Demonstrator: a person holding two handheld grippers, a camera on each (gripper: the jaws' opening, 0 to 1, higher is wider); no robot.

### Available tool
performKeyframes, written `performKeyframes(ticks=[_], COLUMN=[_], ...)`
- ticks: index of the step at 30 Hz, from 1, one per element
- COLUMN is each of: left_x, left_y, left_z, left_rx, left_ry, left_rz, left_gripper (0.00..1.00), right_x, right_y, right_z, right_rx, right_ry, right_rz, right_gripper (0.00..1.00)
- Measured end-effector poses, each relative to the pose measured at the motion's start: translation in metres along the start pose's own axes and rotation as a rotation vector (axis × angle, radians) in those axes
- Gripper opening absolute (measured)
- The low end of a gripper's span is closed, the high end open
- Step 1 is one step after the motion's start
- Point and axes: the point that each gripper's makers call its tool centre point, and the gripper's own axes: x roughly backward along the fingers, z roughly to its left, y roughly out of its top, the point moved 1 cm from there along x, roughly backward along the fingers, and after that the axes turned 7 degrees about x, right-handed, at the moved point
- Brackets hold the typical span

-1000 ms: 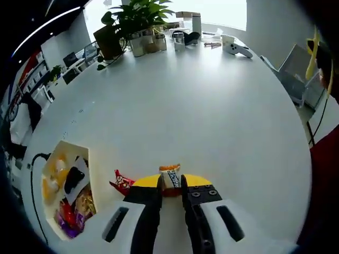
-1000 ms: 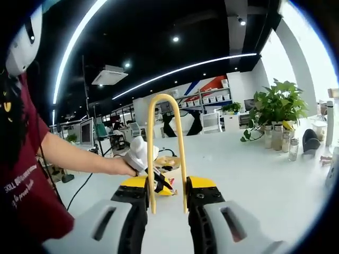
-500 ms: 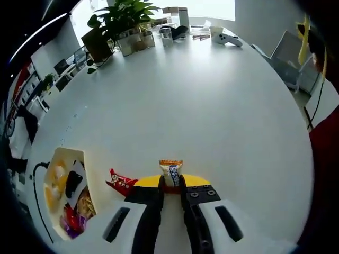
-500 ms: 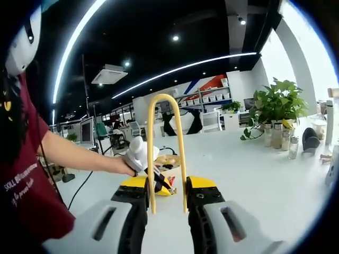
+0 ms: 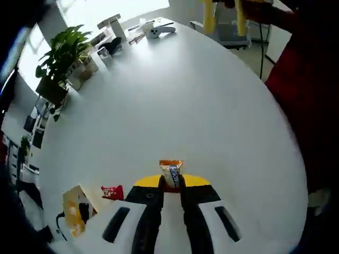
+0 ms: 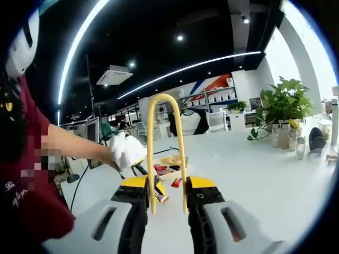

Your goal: Place the target food into the container with the food tongs after gripping and lifting it, then release it inside without dropping or visibly crushing the food.

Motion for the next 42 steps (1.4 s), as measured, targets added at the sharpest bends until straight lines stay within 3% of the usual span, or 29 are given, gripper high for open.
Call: performKeyframes(ticks=[3, 4, 5, 9, 12, 18, 20, 29, 37, 42], left_x=[0.003, 0.003, 0.003, 0.005, 0.008, 0.015, 0.015, 0.011, 0.016, 0.02], left_y=[0.003, 0.001, -0.002, -0.015, -0.024, -0.044, -0.046, -0.057, -0.049, -0.045], left_z=[-0.02, -0.025, -0.039, -0.064, -0.069, -0.079, -0.075, -0.074, -0.069, -0.069], left_rx=[-0.095, -0.13, -0.185, -0.368, -0.511, -0.724, -0.791, -0.866, -0.801, -0.778], left_ry=[-0.06, -0.077, -0.136, -0.227, -0.26, -0.38, -0.373, -0.386, -0.316, -0.278], left_rz=[0.017, 0.035, 0.065, 0.156, 0.213, 0.248, 0.255, 0.249, 0.188, 0.17], left_gripper=[0.13, 0.13, 0.13, 0.13, 0.13, 0.13, 0.13, 0.13, 0.13, 0.2], right_x=[-0.001, -0.001, -0.001, 0.001, 0.001, 0.0, 0.0, -0.006, -0.01, -0.009], right_y=[0.002, 0.003, 0.003, 0.002, 0.0, -0.004, -0.004, -0.004, -0.002, 0.0], right_z=[0.003, 0.005, 0.006, 0.01, 0.012, 0.016, 0.017, 0.021, 0.017, 0.014], right_rx=[-0.021, -0.022, -0.025, -0.049, -0.052, -0.064, -0.069, -0.073, -0.077, -0.111], right_ry=[0.015, 0.022, 0.03, 0.045, 0.04, 0.035, 0.032, 0.035, 0.005, 0.002], right_rz=[-0.01, -0.013, -0.016, -0.017, -0.014, -0.011, -0.01, -0.01, -0.021, -0.033], right_gripper=[0.24, 0.24, 0.24, 0.24, 0.24, 0.24, 0.24, 0.25, 0.25, 0.26])
